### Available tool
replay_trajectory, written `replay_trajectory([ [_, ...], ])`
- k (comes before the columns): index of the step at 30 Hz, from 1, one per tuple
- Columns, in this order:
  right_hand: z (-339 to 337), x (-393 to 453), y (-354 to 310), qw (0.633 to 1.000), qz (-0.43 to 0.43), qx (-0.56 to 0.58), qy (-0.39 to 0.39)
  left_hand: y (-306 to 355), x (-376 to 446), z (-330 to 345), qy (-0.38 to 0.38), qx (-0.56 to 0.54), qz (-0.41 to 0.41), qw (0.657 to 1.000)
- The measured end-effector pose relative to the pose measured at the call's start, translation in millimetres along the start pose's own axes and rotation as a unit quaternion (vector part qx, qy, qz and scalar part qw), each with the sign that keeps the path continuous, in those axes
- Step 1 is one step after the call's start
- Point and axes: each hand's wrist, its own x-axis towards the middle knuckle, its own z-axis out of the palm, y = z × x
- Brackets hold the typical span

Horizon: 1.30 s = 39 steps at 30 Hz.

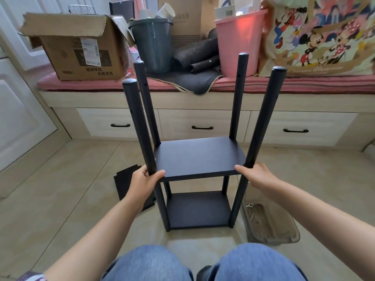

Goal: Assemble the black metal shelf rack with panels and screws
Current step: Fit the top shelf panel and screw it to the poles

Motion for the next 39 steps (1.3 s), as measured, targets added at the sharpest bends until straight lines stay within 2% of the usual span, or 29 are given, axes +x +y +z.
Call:
replay_trajectory([
  [4,14.3,-28.2,-4.5,0.990,0.107,0.016,-0.087,-2.7,-17.4,-24.1,-0.038,-0.004,-0.012,0.999],
  [8,32.3,-51.0,-21.3,0.993,0.054,-0.001,-0.106,-5.2,-37.8,-57.3,-0.053,0.029,0.009,0.998],
  [12,64.0,-64.4,-36.3,0.991,0.016,-0.018,-0.133,-16.5,-48.6,-92.2,-0.014,0.051,0.002,0.999],
  [20,172.2,-69.7,-51.0,0.964,-0.004,-0.075,-0.255,-89.1,-40.1,-134.1,0.041,0.062,-0.100,0.992],
  [28,282.1,-34.9,-34.2,0.928,-0.044,-0.194,-0.313,-157.7,-7.1,-145.7,0.047,0.101,-0.190,0.975],
  [32,336.6,-4.6,-13.1,0.924,-0.024,-0.201,-0.325,-193.0,17.6,-144.4,0.027,0.143,-0.225,0.963],
  [36,379.5,15.9,14.2,0.896,0.003,-0.264,-0.356,-219.2,47.9,-136.8,0.013,0.156,-0.254,0.954],
  [39,404.2,37.4,24.7,0.915,0.031,-0.247,-0.317,-229.5,72.0,-127.3,-0.006,0.151,-0.266,0.952],
])
